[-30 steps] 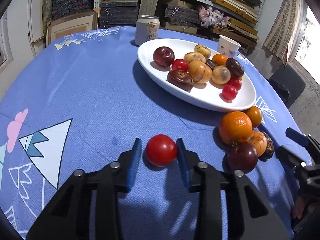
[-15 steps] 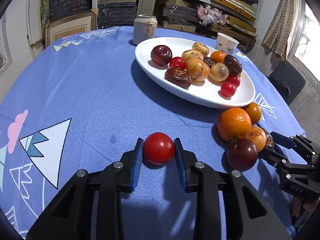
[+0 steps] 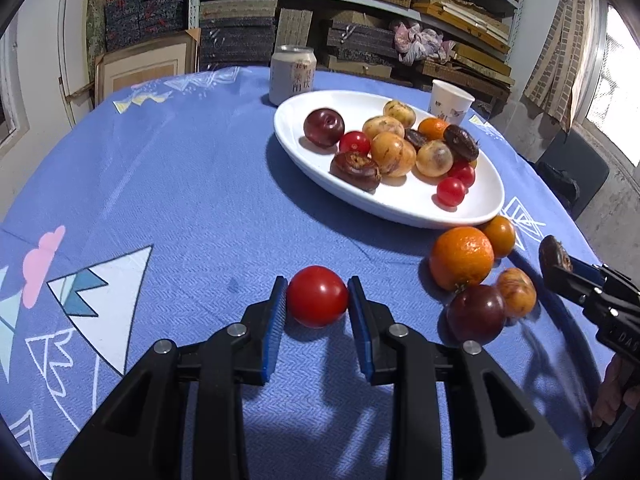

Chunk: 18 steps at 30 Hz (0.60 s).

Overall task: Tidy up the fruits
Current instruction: 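Grasp a dark brown fruit with the right tool while the left tool carries the tomato to the plate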

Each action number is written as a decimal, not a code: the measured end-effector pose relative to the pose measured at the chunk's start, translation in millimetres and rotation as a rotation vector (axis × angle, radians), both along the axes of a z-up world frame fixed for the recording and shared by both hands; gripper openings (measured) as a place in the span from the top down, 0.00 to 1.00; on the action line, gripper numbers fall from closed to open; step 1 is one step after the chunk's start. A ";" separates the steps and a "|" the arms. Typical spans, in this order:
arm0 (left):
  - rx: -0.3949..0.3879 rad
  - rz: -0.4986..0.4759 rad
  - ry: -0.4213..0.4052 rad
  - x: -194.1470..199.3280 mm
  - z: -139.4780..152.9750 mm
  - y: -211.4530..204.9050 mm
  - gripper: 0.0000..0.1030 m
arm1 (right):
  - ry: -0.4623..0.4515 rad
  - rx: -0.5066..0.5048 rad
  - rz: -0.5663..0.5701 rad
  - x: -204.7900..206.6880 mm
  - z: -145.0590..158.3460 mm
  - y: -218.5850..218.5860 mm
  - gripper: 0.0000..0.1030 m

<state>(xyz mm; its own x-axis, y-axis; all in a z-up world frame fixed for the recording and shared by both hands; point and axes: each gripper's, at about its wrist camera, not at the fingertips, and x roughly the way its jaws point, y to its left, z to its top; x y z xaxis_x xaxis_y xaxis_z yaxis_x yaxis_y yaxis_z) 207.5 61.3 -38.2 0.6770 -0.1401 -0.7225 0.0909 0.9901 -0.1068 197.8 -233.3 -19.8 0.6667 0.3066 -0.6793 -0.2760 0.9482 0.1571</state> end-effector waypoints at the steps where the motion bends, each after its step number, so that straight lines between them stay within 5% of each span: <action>1: 0.000 0.001 -0.014 -1.8 3.6 0.2 0.71 | -0.010 0.011 -0.006 -0.6 3.3 -2.1 0.57; 11: -0.033 0.014 -0.103 37.1 66.5 -7.7 0.71 | -0.067 0.032 0.014 44.7 53.9 7.6 0.57; 18: -0.034 0.015 -0.070 106.2 70.6 -20.8 0.71 | -0.050 -0.002 0.105 80.1 46.5 49.0 0.57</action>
<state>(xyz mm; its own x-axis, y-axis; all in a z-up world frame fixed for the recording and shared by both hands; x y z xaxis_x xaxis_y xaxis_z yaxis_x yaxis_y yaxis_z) 313.8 40.5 32.4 0.7281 -0.1528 -0.6682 0.0842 0.9874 -0.1341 278.0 -184.3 26.7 0.6641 0.3753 -0.6466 -0.3812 0.9140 0.1389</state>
